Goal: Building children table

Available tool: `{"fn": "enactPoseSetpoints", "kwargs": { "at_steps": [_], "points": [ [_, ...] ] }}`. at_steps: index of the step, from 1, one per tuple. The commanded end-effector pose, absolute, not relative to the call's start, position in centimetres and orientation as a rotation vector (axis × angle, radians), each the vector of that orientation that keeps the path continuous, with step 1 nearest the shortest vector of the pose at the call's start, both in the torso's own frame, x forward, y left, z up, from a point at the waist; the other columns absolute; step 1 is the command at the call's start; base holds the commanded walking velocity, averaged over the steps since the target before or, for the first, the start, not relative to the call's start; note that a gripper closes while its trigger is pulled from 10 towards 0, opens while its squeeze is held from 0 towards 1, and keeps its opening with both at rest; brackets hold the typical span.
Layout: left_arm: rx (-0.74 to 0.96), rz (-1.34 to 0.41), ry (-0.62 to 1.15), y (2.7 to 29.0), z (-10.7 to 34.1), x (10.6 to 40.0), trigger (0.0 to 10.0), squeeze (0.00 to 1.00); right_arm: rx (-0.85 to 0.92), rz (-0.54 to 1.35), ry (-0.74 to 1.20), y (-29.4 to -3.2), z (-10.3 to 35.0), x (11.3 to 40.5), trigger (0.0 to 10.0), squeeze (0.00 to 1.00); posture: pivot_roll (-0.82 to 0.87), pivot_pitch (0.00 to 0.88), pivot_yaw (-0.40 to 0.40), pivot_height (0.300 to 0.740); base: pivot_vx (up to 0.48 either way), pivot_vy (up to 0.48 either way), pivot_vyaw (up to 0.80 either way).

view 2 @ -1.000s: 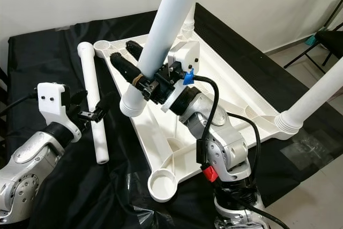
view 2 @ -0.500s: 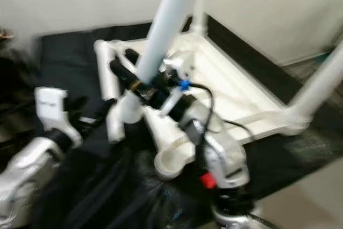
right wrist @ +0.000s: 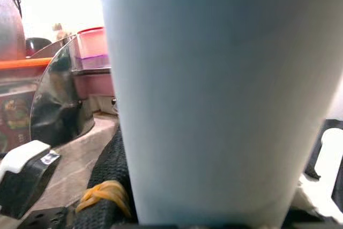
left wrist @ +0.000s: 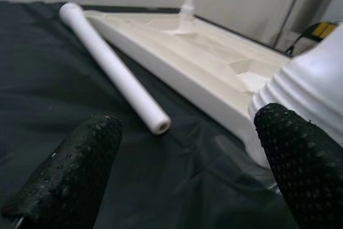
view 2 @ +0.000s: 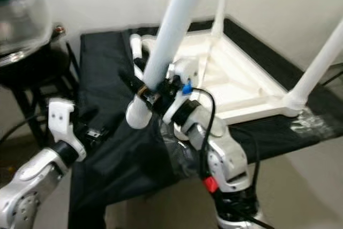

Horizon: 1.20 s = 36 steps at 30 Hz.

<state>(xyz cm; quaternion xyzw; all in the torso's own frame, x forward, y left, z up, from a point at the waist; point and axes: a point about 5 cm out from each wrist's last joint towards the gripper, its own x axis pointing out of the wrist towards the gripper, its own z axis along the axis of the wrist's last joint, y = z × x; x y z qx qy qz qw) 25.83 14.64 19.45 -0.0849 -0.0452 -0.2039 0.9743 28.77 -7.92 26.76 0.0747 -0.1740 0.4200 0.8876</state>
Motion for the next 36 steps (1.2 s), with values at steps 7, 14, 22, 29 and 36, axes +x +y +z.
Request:
{"fn": "enactPoseSetpoints", "kwargs": {
  "at_steps": [7, 14, 22, 29, 36],
  "points": [
    [-0.199, -0.441, -0.080, 14.0, 19.2, 25.6, 10.0, 0.00, 0.147, 0.830, -0.333, -8.2, 26.0, 29.3, 10.0, 0.00, 0.02, 0.171, -0.026, 0.740, 0.000, -0.465, 0.00],
    [-0.222, -0.394, -0.074, 14.4, 18.6, 25.7, 10.0, 0.00, 0.099, 0.798, -0.299, -8.8, 24.9, 29.8, 10.0, 0.00, 0.02, 0.166, -0.022, 0.740, 0.000, -0.265, 0.00],
    [-0.169, -0.367, -0.059, 15.1, 18.5, 25.9, 10.0, 0.00, 0.018, 0.767, -0.280, -9.5, 25.0, 30.3, 10.0, 0.00, 0.02, 0.173, -0.018, 0.740, 0.000, 0.000, 0.00],
    [-0.156, -0.372, -0.075, 15.6, 18.9, 25.8, 10.0, 0.00, -0.018, 0.777, -0.280, -9.8, 25.4, 30.3, 10.0, 0.00, 0.02, 0.186, -0.018, 0.740, 0.000, 0.000, 0.00],
    [-0.130, -0.342, -0.107, 16.6, 19.6, 26.0, 10.0, 0.00, -0.039, 0.768, -0.269, -10.3, 25.5, 30.7, 10.0, 0.00, 0.02, 0.196, -0.023, 0.740, 0.000, 0.000, 0.00]
  ]
}}
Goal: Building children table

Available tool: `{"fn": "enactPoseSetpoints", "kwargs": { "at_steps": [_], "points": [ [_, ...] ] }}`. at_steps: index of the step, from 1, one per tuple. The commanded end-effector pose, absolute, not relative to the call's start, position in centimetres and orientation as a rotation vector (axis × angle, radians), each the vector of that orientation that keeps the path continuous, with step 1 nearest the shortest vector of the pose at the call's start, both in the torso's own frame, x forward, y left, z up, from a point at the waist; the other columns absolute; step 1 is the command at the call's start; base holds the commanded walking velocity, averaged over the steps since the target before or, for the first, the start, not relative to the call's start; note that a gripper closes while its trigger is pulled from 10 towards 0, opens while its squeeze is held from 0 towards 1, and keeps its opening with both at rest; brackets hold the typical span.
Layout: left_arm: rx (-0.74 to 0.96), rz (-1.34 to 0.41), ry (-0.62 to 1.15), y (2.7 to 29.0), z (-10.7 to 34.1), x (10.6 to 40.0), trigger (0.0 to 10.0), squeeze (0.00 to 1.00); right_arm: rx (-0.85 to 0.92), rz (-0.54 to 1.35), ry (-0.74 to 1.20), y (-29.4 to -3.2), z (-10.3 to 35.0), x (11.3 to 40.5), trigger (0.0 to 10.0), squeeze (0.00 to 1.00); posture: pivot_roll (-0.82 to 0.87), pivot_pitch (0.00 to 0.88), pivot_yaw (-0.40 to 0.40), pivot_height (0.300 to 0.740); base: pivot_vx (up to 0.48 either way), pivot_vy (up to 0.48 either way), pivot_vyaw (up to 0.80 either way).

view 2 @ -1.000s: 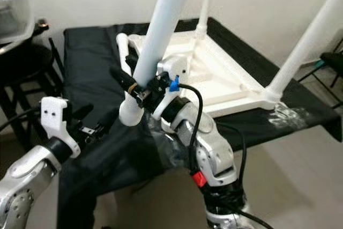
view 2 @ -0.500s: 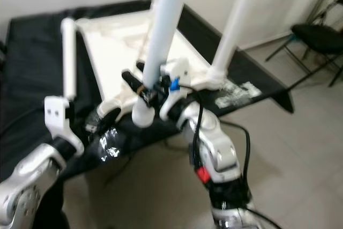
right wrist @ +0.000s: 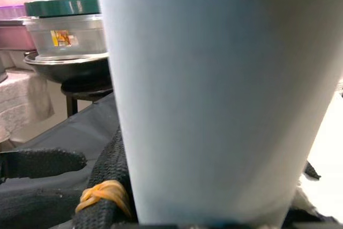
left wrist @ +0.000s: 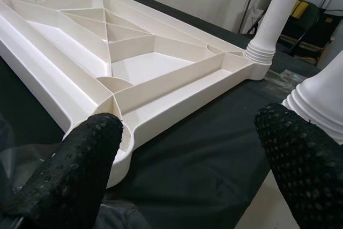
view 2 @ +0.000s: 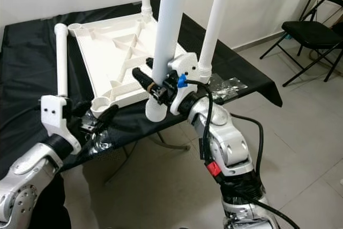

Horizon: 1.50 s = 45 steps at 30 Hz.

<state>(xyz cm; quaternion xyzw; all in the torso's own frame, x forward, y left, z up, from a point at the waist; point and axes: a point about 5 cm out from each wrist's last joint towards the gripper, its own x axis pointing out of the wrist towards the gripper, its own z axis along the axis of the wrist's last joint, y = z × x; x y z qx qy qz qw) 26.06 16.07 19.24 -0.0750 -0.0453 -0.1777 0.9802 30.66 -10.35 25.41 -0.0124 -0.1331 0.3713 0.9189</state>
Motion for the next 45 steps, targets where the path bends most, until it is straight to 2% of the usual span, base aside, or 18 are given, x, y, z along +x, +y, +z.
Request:
{"fn": "enactPoseSetpoints", "kwargs": {
  "at_steps": [1, 6, 15, 21, 28, 34, 37, 39, 41, 42, 43, 45],
  "points": [
    [-0.121, -0.328, -0.124, 17.3, 20.0, 26.1, 10.0, 0.00, -0.033, 0.774, -0.267, -10.5, 25.4, 30.7, 10.0, 0.00, 0.02, 0.199, -0.023, 0.740, 0.000, 0.000, 0.70],
    [-0.129, -0.321, -0.145, 18.2, 20.5, 26.0, 10.0, 0.00, -0.043, 0.781, -0.276, -10.7, 25.5, 30.7, 10.0, 0.00, 0.01, 0.201, -0.025, 0.740, 0.254, 0.000, 0.56],
    [-0.152, -0.341, -0.150, 18.1, 20.6, 26.0, 10.0, 0.00, -0.114, 0.774, -0.299, -11.4, 26.1, 30.8, 10.0, 0.00, 0.00, 0.203, -0.022, 0.740, 0.421, 0.000, 0.68],
    [-0.219, -0.361, -0.155, 17.5, 20.5, 25.9, 10.0, 0.00, -0.161, 0.961, -0.245, -11.3, 25.4, 29.2, 10.0, 0.00, 0.00, 0.213, -0.015, 0.740, 0.319, 0.000, 0.00],
    [-0.251, -0.357, -0.127, 17.2, 20.2, 26.0, 10.0, 0.00, -0.172, 1.001, -0.236, -11.6, 25.4, 28.7, 10.0, 0.00, -0.01, 0.220, -0.016, 0.740, 0.000, 0.000, 0.00],
    [-0.214, -0.362, -0.073, 16.9, 19.1, 25.7, 10.0, 0.00, -0.133, 1.130, -0.215, -12.3, 26.2, 27.8, 10.0, 0.00, -0.01, 0.245, -0.013, 0.740, 0.000, 0.000, 0.00],
    [-0.187, -0.367, -0.078, 17.1, 19.0, 25.5, 10.0, 0.00, -0.141, 1.165, -0.216, -12.3, 26.3, 27.7, 10.0, 0.00, -0.01, 0.250, -0.013, 0.740, 0.000, 0.000, 0.00],
    [-0.125, -0.369, -0.082, 18.4, 18.5, 25.1, 10.0, 0.00, -0.113, 1.308, -0.233, -11.8, 26.5, 27.2, 10.0, 0.00, 0.00, 0.270, -0.008, 0.740, 0.000, 0.000, 0.00],
    [-0.109, -0.365, -0.081, 18.9, 18.3, 25.0, 10.0, 0.00, -0.095, 1.359, -0.237, -11.7, 26.6, 27.0, 10.0, 0.00, 0.00, 0.270, -0.008, 0.740, 0.000, 0.000, 0.00],
    [-0.109, -0.365, -0.081, 18.9, 18.3, 25.0, 10.0, 0.00, -0.095, 1.359, -0.237, -11.7, 26.6, 27.0, 10.0, 0.00, 0.00, 0.270, -0.008, 0.740, 0.000, 0.000, 0.00],
    [-0.069, -0.335, -0.062, 19.9, 17.8, 25.0, 10.0, 0.00, -0.108, 1.406, -0.242, -11.6, 26.7, 27.2, 10.0, 0.00, 0.01, 0.280, -0.014, 0.740, 0.000, 0.000, 0.00],
    [-0.069, -0.335, -0.062, 19.9, 17.8, 25.0, 10.0, 0.00, -0.108, 1.406, -0.242, -11.6, 26.7, 27.2, 10.0, 0.00, 0.01, 0.280, -0.014, 0.740, 0.000, 0.000, 0.00]
  ]
}}
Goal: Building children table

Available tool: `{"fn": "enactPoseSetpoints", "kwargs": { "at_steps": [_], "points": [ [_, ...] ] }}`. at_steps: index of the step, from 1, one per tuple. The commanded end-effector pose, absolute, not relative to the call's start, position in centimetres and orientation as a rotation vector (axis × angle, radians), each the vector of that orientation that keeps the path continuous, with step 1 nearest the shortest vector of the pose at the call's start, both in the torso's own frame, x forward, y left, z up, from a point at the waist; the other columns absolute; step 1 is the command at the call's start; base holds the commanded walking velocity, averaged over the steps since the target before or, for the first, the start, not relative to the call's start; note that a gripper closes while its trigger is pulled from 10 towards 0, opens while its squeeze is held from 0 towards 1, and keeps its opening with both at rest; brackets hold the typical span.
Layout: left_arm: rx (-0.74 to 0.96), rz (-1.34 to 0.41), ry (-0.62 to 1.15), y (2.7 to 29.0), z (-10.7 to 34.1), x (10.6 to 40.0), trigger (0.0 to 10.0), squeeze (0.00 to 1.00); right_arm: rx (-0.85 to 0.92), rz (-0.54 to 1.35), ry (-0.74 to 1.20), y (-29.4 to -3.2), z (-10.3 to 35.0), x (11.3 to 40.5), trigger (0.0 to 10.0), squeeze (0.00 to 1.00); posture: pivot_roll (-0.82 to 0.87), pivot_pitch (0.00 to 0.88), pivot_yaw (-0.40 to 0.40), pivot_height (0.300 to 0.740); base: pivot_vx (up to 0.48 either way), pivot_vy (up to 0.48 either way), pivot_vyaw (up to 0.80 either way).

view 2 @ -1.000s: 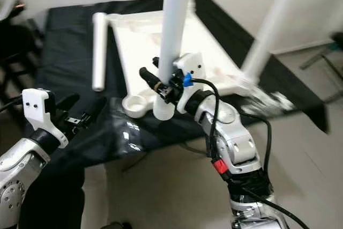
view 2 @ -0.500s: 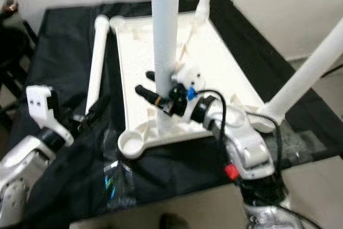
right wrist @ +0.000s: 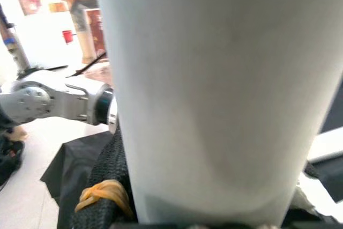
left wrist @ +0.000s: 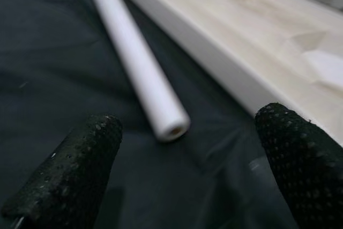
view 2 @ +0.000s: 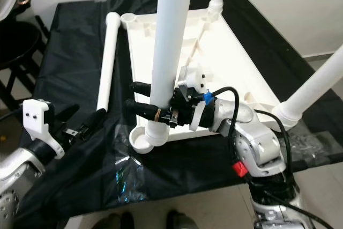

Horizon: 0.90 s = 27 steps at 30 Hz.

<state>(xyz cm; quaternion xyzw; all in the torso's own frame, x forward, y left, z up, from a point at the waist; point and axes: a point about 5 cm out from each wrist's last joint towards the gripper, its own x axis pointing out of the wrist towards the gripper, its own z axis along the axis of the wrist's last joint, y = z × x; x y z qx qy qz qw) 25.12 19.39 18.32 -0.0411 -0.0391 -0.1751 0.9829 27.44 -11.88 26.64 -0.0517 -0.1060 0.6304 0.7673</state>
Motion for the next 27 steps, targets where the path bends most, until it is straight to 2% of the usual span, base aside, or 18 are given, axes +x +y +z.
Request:
{"fn": "enactPoseSetpoints", "kwargs": {
  "at_steps": [1, 2, 4, 6, 7, 8, 9, 10, 18, 19, 23, 27],
  "points": [
    [-0.069, -0.335, -0.062, 19.9, 17.8, 25.0, 10.0, 0.00, -0.108, 1.406, -0.242, -11.6, 26.7, 27.2, 10.0, 0.00, 0.01, 0.280, -0.014, 0.740, 0.000, 0.000, 0.00],
    [-0.040, -0.308, -0.033, 20.8, 17.3, 24.7, 10.0, 0.00, -0.161, 1.448, -0.252, -11.1, 26.9, 27.7, 10.0, 0.00, 0.02, 0.292, -0.017, 0.740, 0.000, 0.000, 0.00],
    [-0.042, -0.285, 0.000, 21.0, 16.6, 24.3, 10.0, 0.00, -0.195, 1.480, -0.284, -10.2, 27.5, 28.3, 10.0, 0.00, 0.03, 0.295, -0.020, 0.740, 0.000, 0.000, 0.00],
    [-0.091, -0.290, 0.048, 19.2, 15.6, 23.7, 10.0, 0.00, -0.228, 1.556, -0.325, -8.4, 28.5, 29.0, 10.0, 0.00, 0.04, 0.300, -0.027, 0.740, 0.000, 0.000, 0.00],
    [-0.091, -0.290, 0.048, 19.2, 15.6, 23.7, 10.0, 0.00, -0.228, 1.556, -0.325, -8.4, 28.5, 29.0, 10.0, 0.00, 0.04, 0.300, -0.027, 0.740, 0.000, 0.000, 0.00],
    [-0.111, -0.304, 0.059, 18.0, 15.3, 23.4, 10.0, 0.00, -0.239, 1.584, -0.329, -7.8, 28.6, 29.1, 10.0, 0.00, 0.05, 0.303, -0.028, 0.740, 0.000, 0.000, 0.00],
    [-0.111, -0.304, 0.059, 18.0, 15.3, 23.4, 10.0, 0.00, -0.239, 1.584, -0.329, -7.8, 28.6, 29.1, 10.0, 0.00, 0.05, 0.303, -0.028, 0.740, 0.000, 0.000, 0.00],
    [-0.093, -0.327, 0.062, 16.9, 15.0, 23.2, 10.0, 0.00, -0.260, 1.616, -0.323, -7.5, 28.6, 29.1, 10.0, 0.00, 0.05, 0.303, -0.028, 0.740, 0.000, 0.000, 0.00],
    [-0.057, -0.305, 0.041, 16.7, 15.0, 23.1, 10.0, 0.00, -0.255, 1.706, -0.307, -7.1, 29.3, 28.8, 10.0, 0.00, 0.04, 0.302, -0.036, 0.740, 0.000, 0.000, 0.00],
    [-0.016, -0.308, 0.021, 16.5, 15.1, 23.0, 10.0, 0.00, -0.241, 1.779, -0.287, -7.2, 29.5, 28.3, 10.0, 0.00, 0.03, 0.302, -0.035, 0.740, 0.000, 0.000, 0.00],
    [0.021, -0.310, -0.001, 16.3, 15.3, 23.0, 10.0, 0.00, -0.248, 1.833, -0.263, -7.2, 29.6, 28.0, 10.0, 0.00, 0.02, 0.301, -0.039, 0.740, 0.000, 0.000, 0.00],
    [0.101, -0.326, -0.051, 15.6, 15.3, 23.1, 10.0, 0.00, -0.338, 1.918, -0.216, -7.1, 30.0, 27.7, 10.0, 0.00, 0.00, 0.301, -0.045, 0.740, 0.000, 0.000, 0.00]
  ]
}}
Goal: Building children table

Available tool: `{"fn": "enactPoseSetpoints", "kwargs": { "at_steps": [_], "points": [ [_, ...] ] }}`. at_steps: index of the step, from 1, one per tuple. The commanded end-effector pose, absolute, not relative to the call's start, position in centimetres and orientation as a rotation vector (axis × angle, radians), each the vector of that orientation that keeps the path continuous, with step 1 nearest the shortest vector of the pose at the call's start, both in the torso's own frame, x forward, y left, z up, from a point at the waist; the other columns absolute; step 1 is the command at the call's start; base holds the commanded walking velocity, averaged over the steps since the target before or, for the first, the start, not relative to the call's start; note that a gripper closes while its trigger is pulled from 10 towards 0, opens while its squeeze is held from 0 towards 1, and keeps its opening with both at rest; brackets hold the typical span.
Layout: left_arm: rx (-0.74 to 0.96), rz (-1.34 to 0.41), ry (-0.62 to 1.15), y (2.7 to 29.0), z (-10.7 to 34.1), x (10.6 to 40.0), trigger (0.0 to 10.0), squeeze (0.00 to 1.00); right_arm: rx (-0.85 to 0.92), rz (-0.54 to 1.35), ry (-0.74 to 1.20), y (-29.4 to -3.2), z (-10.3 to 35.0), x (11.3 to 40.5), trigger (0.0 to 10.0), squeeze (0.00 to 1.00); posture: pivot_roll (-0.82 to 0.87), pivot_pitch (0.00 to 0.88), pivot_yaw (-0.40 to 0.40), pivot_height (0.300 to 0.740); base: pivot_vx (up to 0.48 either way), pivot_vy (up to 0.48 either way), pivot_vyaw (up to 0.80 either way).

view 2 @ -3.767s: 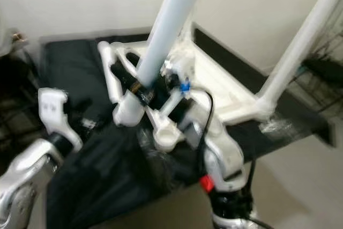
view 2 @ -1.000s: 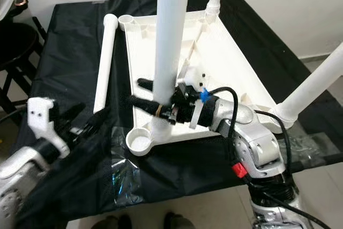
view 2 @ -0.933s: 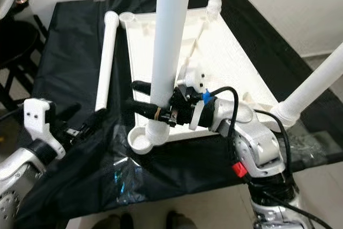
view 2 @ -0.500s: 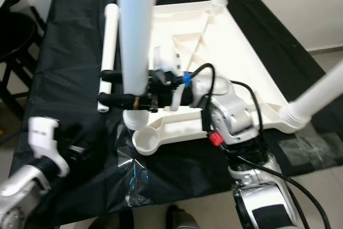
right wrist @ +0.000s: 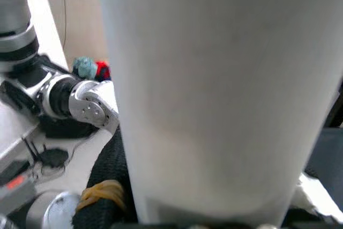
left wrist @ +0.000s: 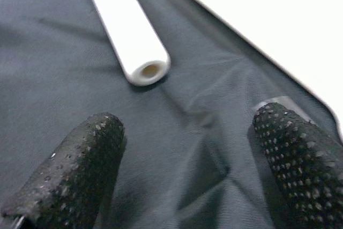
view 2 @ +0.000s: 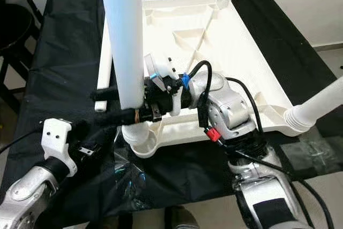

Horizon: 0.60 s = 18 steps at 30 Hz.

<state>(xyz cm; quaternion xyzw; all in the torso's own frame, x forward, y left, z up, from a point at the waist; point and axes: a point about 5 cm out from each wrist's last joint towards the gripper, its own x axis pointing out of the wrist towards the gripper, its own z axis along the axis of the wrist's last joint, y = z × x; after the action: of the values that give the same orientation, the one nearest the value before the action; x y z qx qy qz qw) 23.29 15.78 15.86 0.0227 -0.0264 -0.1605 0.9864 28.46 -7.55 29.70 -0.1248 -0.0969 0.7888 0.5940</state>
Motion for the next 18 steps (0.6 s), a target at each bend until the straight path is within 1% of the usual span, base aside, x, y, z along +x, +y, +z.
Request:
{"fn": "enactPoseSetpoints", "kwargs": {
  "at_steps": [1, 2, 5, 7, 8, 10, 18],
  "points": [
    [0.101, -0.326, -0.051, 15.65, 15.33, 23.08, 10.0, 0.00, -0.338, 1.918, -0.216, -7.06, 29.99, 27.73, 10.0, 0.00, 0.00, 0.301, -0.045, 0.740, 0.000, 0.000, 0.00],
    [0.101, -0.326, -0.051, 15.65, 15.33, 23.08, 10.0, 0.00, -0.338, 1.918, -0.216, -7.06, 29.99, 27.73, 10.0, 0.00, 0.00, 0.301, -0.045, 0.740, 0.000, 0.000, 0.00],
    [0.144, -0.319, -0.070, 15.36, 15.42, 23.12, 10.0, 0.00, -0.386, 2.006, -0.172, -6.98, 30.16, 27.56, 10.0, 0.00, 0.00, 0.302, -0.050, 0.740, 0.000, 0.000, 0.00],
    [0.144, -0.319, -0.070, 15.36, 15.42, 23.12, 10.0, 0.00, -0.386, 2.006, -0.172, -6.98, 30.16, 27.56, 10.0, 0.00, 0.00, 0.302, -0.050, 0.740, 0.000, 0.000, 0.00],
    [0.176, -0.312, -0.083, 15.15, 15.43, 23.08, 10.0, 0.00, -0.437, 2.035, -0.142, -6.84, 30.17, 27.95, 10.0, 0.00, -0.01, 0.305, -0.055, 0.740, 0.000, 0.000, 0.00],
    [0.186, -0.313, -0.089, 15.10, 15.49, 23.02, 10.0, 0.00, -0.450, 2.028, -0.140, -6.70, 30.23, 28.21, 10.0, 0.00, -0.01, 0.310, -0.054, 0.740, 0.000, 0.000, 0.00],
    [0.199, -0.310, -0.109, 15.07, 15.58, 22.71, 10.0, 0.00, -0.429, 2.082, -0.079, -6.61, 30.34, 28.39, 10.0, 0.00, -0.02, 0.335, -0.047, 0.740, 0.000, 0.000, 0.00]
  ]
}}
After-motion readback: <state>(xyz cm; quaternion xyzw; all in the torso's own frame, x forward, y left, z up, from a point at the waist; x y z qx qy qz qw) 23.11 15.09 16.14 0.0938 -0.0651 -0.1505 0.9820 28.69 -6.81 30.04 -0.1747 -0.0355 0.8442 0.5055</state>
